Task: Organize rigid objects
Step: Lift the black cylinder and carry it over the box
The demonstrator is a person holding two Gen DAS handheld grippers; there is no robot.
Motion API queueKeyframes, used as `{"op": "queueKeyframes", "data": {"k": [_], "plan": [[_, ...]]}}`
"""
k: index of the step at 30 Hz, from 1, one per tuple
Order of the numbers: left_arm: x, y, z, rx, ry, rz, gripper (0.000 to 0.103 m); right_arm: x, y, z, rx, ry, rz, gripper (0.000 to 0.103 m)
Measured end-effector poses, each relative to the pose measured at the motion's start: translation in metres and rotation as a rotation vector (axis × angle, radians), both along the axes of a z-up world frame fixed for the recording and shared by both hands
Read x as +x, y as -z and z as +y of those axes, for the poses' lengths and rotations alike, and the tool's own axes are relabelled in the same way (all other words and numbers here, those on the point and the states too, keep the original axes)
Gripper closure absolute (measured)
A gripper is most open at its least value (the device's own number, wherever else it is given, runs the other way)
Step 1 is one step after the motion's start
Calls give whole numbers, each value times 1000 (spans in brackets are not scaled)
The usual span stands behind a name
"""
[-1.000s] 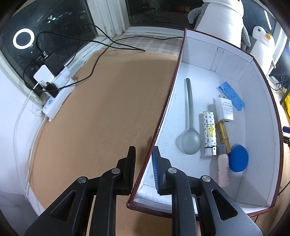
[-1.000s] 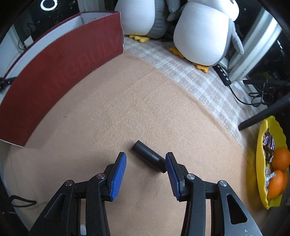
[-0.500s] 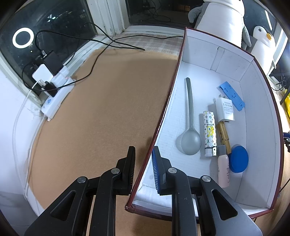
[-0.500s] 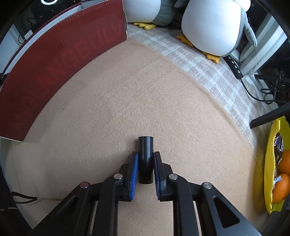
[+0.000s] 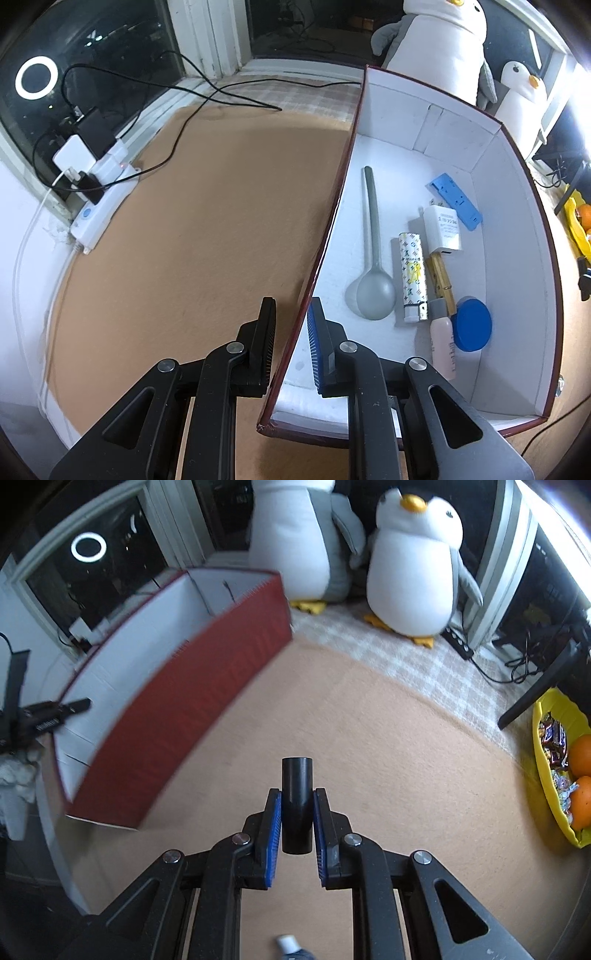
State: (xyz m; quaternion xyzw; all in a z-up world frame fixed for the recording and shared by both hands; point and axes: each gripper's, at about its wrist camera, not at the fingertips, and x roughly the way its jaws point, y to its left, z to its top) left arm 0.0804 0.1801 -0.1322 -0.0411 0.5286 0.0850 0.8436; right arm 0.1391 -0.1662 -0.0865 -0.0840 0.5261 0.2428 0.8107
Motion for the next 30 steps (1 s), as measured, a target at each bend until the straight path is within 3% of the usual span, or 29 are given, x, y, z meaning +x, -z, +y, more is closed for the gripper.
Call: {"op": "queueKeyframes", "data": {"k": [9, 22, 30], "plan": [[2, -8, -1, -24, 41, -42, 90, -41, -31, 70, 94, -26, -32, 88], [3, -8, 7, -57, 84, -72, 95, -59, -24, 151, 81, -63, -32, 88], [3, -7, 8, -68, 102, -84, 96, -59, -15, 174, 64, -58, -18, 88]]}}
